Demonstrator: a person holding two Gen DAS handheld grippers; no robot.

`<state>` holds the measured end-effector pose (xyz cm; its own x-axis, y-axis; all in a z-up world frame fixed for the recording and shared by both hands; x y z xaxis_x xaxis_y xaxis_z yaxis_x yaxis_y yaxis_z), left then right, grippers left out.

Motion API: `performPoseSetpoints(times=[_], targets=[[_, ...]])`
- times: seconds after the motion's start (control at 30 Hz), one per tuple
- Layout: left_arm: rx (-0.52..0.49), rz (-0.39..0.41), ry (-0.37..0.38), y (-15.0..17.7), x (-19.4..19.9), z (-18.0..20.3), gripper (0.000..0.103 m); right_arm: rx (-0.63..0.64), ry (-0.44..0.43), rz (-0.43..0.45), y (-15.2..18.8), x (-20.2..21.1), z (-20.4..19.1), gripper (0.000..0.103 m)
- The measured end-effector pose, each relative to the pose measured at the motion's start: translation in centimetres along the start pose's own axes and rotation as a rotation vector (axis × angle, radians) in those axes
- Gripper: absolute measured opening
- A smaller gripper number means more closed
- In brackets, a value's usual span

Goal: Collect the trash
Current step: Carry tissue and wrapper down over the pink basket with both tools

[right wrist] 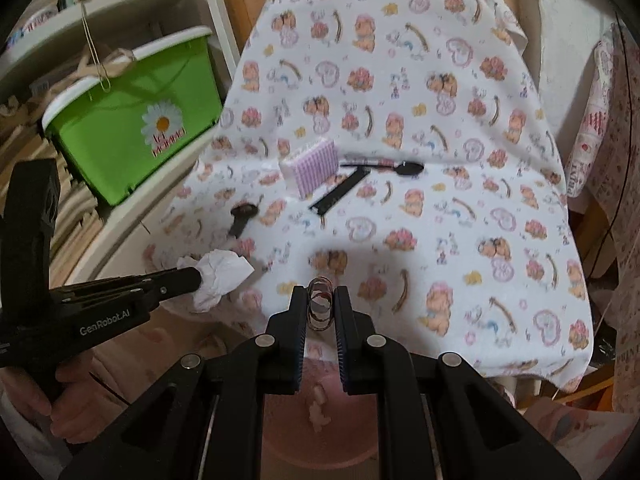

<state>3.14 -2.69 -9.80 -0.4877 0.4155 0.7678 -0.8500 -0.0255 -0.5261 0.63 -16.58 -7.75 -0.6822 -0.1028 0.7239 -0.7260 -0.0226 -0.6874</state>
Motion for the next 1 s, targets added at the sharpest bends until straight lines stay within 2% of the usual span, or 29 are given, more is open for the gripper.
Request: performPoseSetpoints(times=[0.1,0.17,0.27,0.43,0.67,0.83,1.0], targets=[[0.005,-0.083,-0.005,1.6,-1.4,0.1,0.009,-0.001,0.017,-0.041,0.9,-0.9,0.0,0.015],[-0.004,-0.134,-0.008,2.8,-2.3,0.3,0.009,-0.026,-0.008,-0.085,1.7,-1.7,0.1,0.015],[-0.015,-0.189,-0.012,4.0,-3.4,0.6,0.009,-0.074,-0.060,-0.162,3.0,-2.8,0.1,0.015],[-0.020,-0.257,-0.040,5.8,-5.3,0.2,0.009,-0.094,-0.052,-0.262,5.5,-5.1,0.3,0.015],[-0.015,-0.377,-0.094,8.5,-8.8,-0.7,0.009,-0.095,0.007,-0.397,9.9,-9.0,1.1,0.015],[0.015,-0.434,-0.095,9.8,-10.6,-1.2,0.010,-0.125,0.041,-0.484,12.7,-12.1,1.9,0.015],[0.032,-0.503,-0.141,11.6,-13.2,-2.3,0.011,-0.114,0.088,-0.547,15.7,-14.9,2.3,0.015]])
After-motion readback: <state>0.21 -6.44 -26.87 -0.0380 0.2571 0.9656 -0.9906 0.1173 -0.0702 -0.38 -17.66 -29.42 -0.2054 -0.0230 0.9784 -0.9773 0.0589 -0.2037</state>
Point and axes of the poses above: each gripper's, at about its wrist camera, not at the fingertips, and x roughly against the way its jaws point, z to its right, y to its underside, the point moved 9 cm from there along -x, roughly the way its jaws point, and after that the axes turned 7 degrees about y, right-handed, at the moved point
